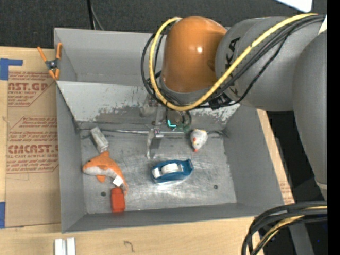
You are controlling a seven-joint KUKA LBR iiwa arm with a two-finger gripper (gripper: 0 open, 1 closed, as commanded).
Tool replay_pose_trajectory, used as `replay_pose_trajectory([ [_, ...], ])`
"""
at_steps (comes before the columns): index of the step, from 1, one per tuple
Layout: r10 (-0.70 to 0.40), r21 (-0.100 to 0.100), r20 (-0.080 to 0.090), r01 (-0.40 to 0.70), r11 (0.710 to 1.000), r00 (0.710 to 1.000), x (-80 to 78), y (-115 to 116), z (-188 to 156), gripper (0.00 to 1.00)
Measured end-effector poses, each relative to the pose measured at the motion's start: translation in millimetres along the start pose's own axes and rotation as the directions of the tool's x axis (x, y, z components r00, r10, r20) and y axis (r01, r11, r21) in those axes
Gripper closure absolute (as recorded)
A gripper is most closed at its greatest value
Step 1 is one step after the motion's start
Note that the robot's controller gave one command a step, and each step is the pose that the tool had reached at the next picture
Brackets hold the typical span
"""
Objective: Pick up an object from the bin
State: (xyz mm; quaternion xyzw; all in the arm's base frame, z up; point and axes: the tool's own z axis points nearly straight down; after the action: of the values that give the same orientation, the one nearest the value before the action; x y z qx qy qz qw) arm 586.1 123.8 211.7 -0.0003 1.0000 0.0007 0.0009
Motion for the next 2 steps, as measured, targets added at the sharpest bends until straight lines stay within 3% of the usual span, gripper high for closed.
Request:
replay_pose_trajectory([
  [1,0.0,0.0,0.0,0.0,1.0,1.0,0.0,-0.1,0.0,0.0],
  [2,0.047,-0.001,0.004,-0.047,0.999,0.999,20.2,-42.9,50.6,0.0],
])
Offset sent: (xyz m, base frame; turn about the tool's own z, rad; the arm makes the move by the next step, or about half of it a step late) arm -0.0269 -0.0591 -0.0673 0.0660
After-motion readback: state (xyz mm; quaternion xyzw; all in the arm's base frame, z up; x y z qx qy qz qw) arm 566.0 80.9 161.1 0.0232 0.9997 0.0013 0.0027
